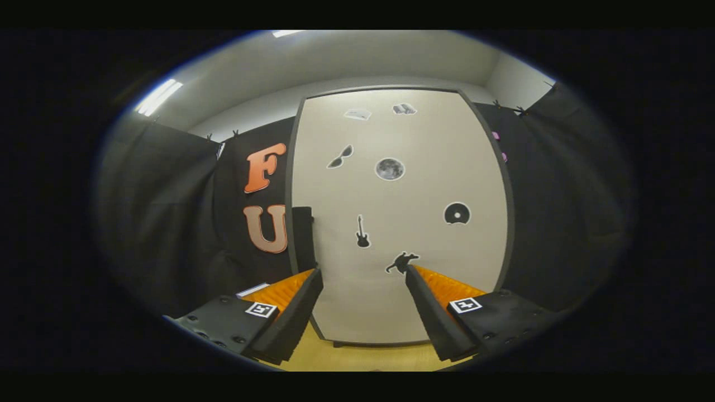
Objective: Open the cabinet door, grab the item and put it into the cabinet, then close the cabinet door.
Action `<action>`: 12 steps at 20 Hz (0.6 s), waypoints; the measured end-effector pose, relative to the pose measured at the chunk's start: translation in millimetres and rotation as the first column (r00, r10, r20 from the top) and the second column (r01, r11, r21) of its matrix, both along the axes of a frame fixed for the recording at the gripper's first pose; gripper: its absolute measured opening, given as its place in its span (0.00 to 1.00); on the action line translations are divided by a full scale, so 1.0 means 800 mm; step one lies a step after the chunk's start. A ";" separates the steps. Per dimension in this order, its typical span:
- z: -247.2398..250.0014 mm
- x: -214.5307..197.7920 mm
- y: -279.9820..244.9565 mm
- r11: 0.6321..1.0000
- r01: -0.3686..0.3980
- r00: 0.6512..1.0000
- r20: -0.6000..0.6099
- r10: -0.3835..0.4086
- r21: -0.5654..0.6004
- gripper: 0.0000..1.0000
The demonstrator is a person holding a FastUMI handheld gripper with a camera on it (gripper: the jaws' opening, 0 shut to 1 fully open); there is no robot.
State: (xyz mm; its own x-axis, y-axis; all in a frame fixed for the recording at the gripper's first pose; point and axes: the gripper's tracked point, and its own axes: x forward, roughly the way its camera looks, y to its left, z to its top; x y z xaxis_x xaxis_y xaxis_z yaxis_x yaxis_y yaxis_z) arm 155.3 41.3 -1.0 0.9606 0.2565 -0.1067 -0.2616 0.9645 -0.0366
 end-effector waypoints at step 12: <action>0.011 -0.145 -0.174 0.988 0.157 0.988 0.011 -0.157 -0.007 0.97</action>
